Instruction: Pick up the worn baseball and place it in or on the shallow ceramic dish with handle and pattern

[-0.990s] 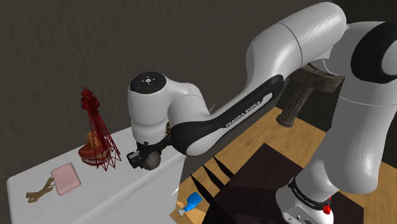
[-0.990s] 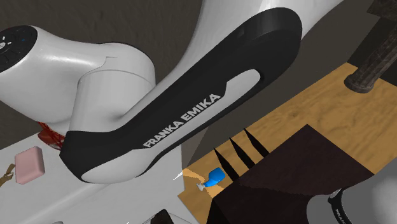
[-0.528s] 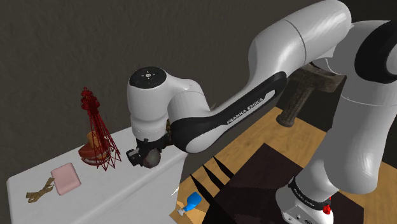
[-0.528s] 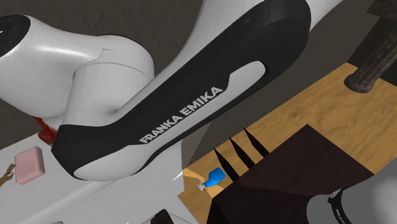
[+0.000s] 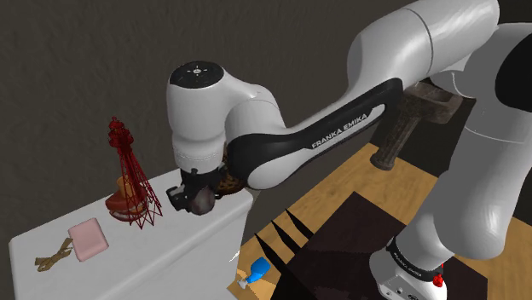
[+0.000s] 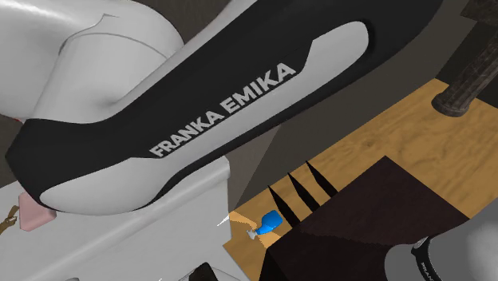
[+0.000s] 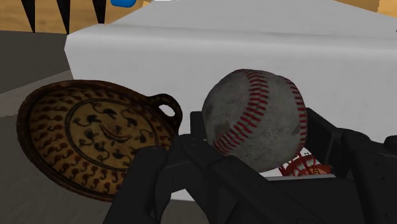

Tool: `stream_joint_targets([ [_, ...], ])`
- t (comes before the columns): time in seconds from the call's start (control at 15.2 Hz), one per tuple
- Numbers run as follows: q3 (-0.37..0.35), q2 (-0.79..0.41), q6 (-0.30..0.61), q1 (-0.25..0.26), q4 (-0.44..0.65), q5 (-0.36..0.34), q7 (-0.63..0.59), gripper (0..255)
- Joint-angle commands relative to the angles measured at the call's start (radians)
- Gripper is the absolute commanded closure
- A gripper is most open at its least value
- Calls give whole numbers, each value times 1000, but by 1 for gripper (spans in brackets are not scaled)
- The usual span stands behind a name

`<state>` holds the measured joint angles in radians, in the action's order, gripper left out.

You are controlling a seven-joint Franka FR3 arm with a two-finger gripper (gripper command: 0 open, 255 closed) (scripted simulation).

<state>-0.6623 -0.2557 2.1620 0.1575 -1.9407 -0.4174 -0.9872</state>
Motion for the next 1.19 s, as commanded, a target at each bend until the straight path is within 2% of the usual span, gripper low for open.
stream_joint_targets([
  [0.0, -6, 15, -20, -3, 9, 15, 12, 255],
  [0.73, -23, 75, -136, -16, 88, 80, 71, 255],
  [1.12, 26, 136, -86, -118, 26, 132, 231, 255],
])
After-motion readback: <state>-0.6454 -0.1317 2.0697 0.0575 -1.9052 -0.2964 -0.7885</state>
